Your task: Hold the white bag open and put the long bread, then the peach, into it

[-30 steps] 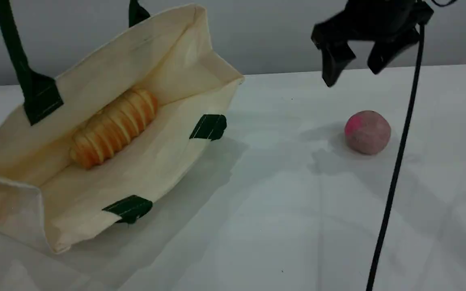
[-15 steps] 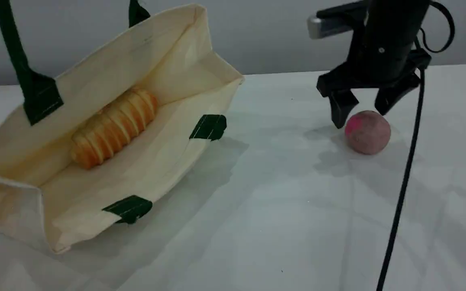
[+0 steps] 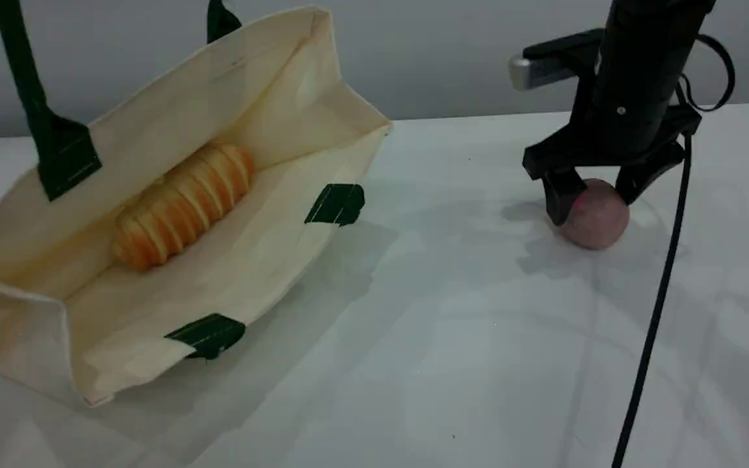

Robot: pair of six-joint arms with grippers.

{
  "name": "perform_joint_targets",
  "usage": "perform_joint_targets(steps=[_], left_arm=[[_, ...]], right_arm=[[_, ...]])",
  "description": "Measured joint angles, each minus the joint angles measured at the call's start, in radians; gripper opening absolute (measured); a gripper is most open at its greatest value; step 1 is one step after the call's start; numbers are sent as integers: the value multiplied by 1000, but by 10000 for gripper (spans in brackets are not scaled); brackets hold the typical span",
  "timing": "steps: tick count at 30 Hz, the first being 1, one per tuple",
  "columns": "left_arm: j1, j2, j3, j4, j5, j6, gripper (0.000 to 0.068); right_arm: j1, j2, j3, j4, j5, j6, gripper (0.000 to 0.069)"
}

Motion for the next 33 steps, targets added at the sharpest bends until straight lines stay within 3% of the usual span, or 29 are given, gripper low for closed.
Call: perform_joint_targets(steps=[4,7,20,27,33], left_arm=[[0,0,0,3,0,0,89],[0,0,0,3,0,0,89],[0,0,0,3,0,0,89],[0,0,0,3,0,3,89],[0,0,0,2,0,3,89]], right_arm=[[0,0,0,0,-22,0,559],[0,0,0,0,-28,0,514],[1,21,-2,-64,-4,0,104],[0,-24,2,-137,70,51,71],[2,-145,2,-96,101,54,62]])
